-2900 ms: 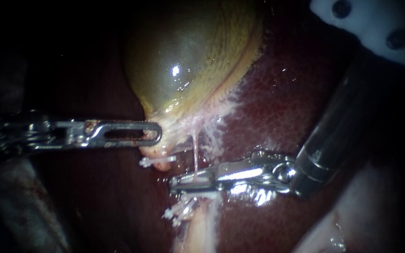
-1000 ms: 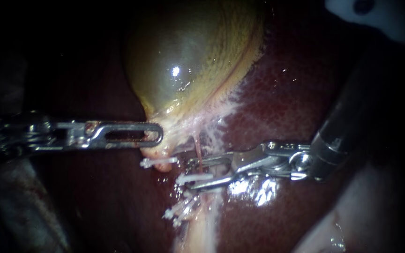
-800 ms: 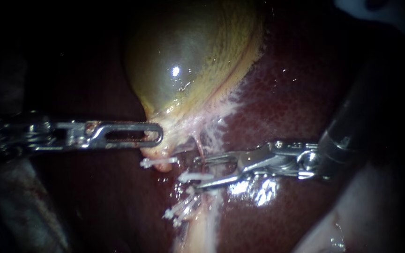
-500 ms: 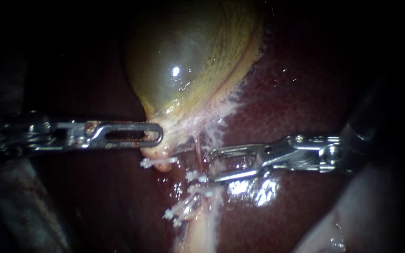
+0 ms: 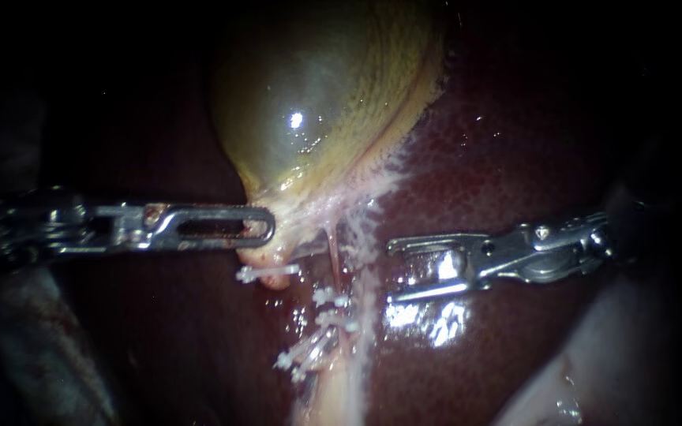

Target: Going back second clip right tube

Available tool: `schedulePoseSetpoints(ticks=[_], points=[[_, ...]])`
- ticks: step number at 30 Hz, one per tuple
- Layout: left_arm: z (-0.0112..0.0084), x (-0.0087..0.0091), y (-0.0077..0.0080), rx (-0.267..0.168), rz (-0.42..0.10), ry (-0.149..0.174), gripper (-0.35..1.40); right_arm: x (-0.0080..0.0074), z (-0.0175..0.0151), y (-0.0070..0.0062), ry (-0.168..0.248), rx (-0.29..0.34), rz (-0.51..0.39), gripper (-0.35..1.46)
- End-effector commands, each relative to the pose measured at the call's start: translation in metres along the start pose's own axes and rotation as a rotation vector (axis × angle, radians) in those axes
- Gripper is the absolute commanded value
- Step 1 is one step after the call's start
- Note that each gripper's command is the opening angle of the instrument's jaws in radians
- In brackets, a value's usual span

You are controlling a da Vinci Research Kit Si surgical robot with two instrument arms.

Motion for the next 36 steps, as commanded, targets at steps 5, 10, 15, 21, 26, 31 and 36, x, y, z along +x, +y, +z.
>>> schedulePoseSetpoints(ticks=[5, 10, 15, 21, 26, 31, 36], points=[[0.0002, 0.0001, 0.0, 0.0, 0.0, 0.001, -0.35, -0.0001, -0.0012, -0.0002, -0.013, -0.05, -0.061, 0.49], [0.0006, 0.0001, 0.0, -0.001, 0.0, 0.0, -0.35, -0.0001, -0.0014, -0.0002, -0.02, -0.088, -0.071, 0.53], [0.0022, -0.0001, -0.0003, -0.002, 0.002, 0.002, -0.35, -0.0001, -0.0013, -0.0002, -0.019, -0.083, -0.067, 0.53], [0.0053, -0.0004, -0.0002, -0.004, 0.004, 0.003, -0.35, -0.0002, -0.0012, -0.0003, -0.019, -0.084, -0.068, 0.53], [0.0077, 0.0, -0.0003, -0.001, 0.003, 0.008, -0.35, -0.0001, -0.001, -0.0003, -0.019, -0.085, -0.067, 0.53], [0.0094, -0.0002, -0.0009, 0.0, 0.007, 0.007, -0.35, -0.0001, -0.0008, -0.0004, -0.019, -0.086, -0.067, 0.53], [0.0104, -0.0001, -0.0018, 0.001, 0.01, 0.008, -0.35, -0.0001, -0.0007, -0.0004, -0.019, -0.083, -0.067, 0.53]])
